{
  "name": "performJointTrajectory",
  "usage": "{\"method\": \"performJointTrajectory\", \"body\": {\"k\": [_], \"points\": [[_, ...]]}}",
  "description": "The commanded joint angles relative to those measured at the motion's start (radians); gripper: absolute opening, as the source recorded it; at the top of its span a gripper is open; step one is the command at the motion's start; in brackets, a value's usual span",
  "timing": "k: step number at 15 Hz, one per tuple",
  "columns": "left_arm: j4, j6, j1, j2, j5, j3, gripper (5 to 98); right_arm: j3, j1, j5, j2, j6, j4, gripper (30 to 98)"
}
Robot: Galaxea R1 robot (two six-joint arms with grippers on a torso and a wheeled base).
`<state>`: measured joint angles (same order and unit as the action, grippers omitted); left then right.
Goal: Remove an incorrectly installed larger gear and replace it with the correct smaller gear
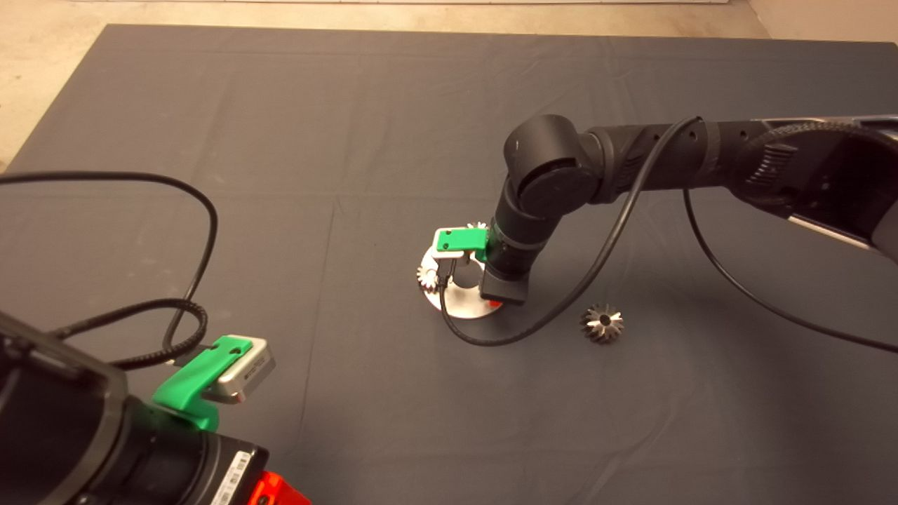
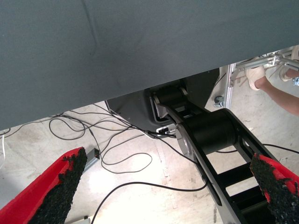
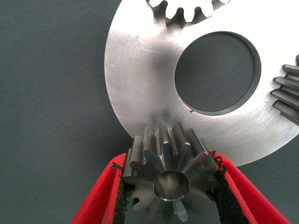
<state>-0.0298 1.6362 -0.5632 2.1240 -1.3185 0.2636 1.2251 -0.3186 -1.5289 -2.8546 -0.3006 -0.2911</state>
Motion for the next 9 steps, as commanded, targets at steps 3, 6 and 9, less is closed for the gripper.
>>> {"method": "performJointTrajectory", "body": {"k": [3,6,9], "points": [[0.014,-0.001,-0.008,-0.005,0.004,-0.015,90.9,-0.001,-0.017,-0.129,0.053,-0.005,-0.013,42.2],[0.014,-0.001,-0.008,-0.003,0.004,-0.015,90.9,-0.012,-0.017,-0.129,0.062,-0.006,-0.011,42.2],[0.014,-0.001,-0.008,-0.004,0.004,-0.015,90.9,-0.061,-0.020,-0.129,0.055,-0.009,-0.007,42.1]]}}
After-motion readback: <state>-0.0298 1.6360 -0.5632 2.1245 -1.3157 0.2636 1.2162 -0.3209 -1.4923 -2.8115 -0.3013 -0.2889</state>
